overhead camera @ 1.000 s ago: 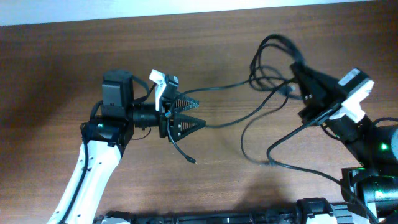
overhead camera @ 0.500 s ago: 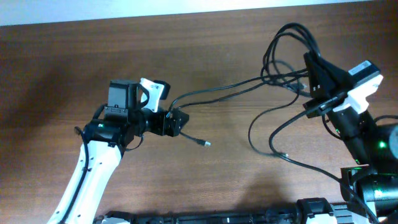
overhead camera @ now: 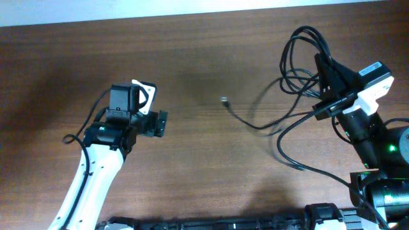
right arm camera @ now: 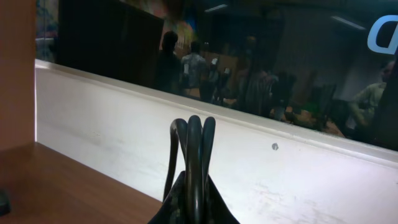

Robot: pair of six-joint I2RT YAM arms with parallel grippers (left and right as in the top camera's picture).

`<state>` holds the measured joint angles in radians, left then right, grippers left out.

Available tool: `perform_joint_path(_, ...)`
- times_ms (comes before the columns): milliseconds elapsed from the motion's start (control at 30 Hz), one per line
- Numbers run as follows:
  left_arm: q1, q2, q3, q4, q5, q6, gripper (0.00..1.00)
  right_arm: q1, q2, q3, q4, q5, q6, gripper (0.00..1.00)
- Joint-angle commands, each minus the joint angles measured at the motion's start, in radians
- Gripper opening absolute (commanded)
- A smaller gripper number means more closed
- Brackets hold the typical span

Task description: Untangle cables

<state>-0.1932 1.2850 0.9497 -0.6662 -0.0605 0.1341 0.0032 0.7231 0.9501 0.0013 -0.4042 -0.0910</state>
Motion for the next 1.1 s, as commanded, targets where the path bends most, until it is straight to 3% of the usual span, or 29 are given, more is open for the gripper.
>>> perform_joint_path(0,0.005,0.005,0.0,-0.001,-0.112,0.043,0.99,-0.005,-0.01,0.021,0.012,0.001,-0.006,0.04)
perform_joint_path(100,0.005,0.005,0.001,0.011,-0.068,-0.063,0.99,-0.005,-0.01,0.021,-0.004,-0.061,-0.006,0.04)
perform_joint_path(200,0.005,0.003,0.008,0.06,0.08,-0.07,0.99,-0.005,-0.01,0.021,-0.044,-0.164,-0.006,0.04)
perform_joint_path(300,0.007,0.002,0.039,0.098,0.239,-0.086,0.99,-0.005,-0.01,0.021,-0.097,-0.344,-0.007,0.04)
perform_joint_path(467,0.007,0.002,0.086,0.13,0.364,-0.172,0.99,-0.004,-0.01,0.021,-0.129,-0.638,-0.007,0.04)
perform_joint_path(767,-0.003,0.002,0.087,0.166,0.969,-0.172,0.99,-0.004,0.026,0.019,-0.13,-0.969,-0.01,0.04)
perform_joint_path(1067,-0.15,0.003,0.087,0.169,1.026,-0.202,0.99,-0.003,0.126,0.019,-0.133,-1.11,-0.01,0.04)
